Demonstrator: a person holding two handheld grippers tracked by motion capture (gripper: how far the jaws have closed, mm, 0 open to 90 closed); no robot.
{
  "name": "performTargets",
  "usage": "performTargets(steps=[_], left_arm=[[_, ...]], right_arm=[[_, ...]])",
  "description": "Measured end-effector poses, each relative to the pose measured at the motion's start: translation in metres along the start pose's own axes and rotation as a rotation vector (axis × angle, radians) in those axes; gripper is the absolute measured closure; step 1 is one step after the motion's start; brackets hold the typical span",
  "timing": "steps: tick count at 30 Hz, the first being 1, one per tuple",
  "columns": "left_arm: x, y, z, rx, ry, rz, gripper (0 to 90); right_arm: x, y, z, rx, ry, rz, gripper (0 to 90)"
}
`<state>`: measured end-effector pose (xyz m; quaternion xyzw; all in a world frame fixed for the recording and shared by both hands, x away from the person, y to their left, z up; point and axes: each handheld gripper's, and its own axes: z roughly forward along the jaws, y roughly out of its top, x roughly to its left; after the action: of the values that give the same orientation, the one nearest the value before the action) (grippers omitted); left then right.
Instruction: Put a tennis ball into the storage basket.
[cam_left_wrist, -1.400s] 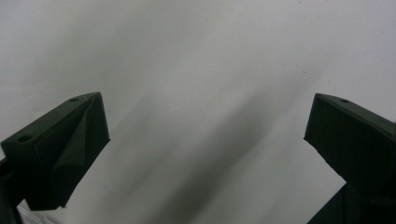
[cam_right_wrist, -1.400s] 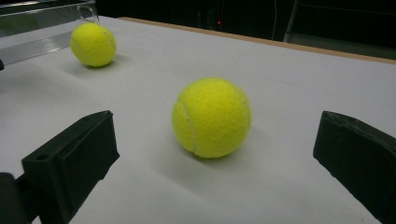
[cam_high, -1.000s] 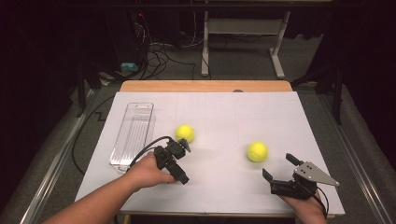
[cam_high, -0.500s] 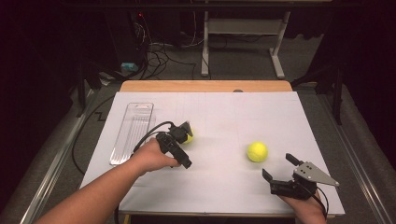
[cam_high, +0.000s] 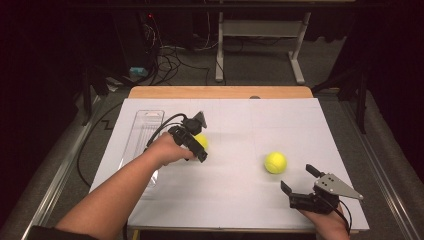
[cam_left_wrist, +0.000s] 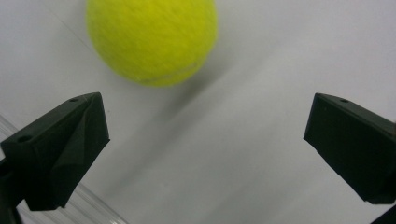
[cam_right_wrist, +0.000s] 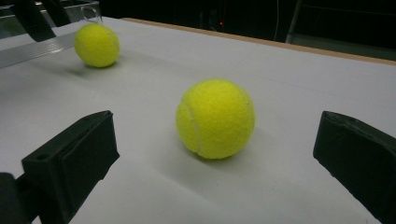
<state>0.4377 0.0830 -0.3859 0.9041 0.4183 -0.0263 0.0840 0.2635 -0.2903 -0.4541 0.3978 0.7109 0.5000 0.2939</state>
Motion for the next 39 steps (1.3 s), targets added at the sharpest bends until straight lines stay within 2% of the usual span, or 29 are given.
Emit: performTargets(steps=[8, 16, 21, 24, 25, 27, 34, 39], left_arm=[[0.017, 0.02, 0.012, -0.006, 0.025, -0.051, 0.7], [0.023, 0.027, 0.024, -0.007, 0.015, -0.071, 3.9], [0.024, 0.028, 0.027, -0.013, 0.018, -0.069, 14.4], [0.023, 0.029, 0.028, -0.019, 0.014, -0.065, 17.4], [0.022, 0.029, 0.028, -0.02, 0.014, -0.063, 22.7], [0.022, 0.029, 0.029, -0.025, 0.016, -0.06, 25.4], [0.019, 0.029, 0.028, -0.024, 0.032, -0.053, 26.9], [0.014, 0.026, 0.023, -0.028, 0.028, -0.039, 27.0]], right_arm=[[0.0, 0.0, 0.0, 0.0, 0.002, 0.001, 0.0], [0.0, -0.001, 0.001, 0.001, 0.002, 0.0, 0.0], [0.0, -0.001, 0.001, 0.002, 0.003, -0.004, 0.0], [0.0, -0.001, 0.001, 0.003, 0.004, -0.003, 0.0], [0.0, -0.001, 0.001, 0.004, 0.003, -0.005, 0.0], [0.0, -0.001, 0.001, 0.004, 0.003, -0.005, 0.0], [0.0, -0.001, 0.001, 0.004, 0.003, -0.004, 0.0], [0.0, 0.0, 0.0, 0.003, 0.003, -0.005, 0.0]])
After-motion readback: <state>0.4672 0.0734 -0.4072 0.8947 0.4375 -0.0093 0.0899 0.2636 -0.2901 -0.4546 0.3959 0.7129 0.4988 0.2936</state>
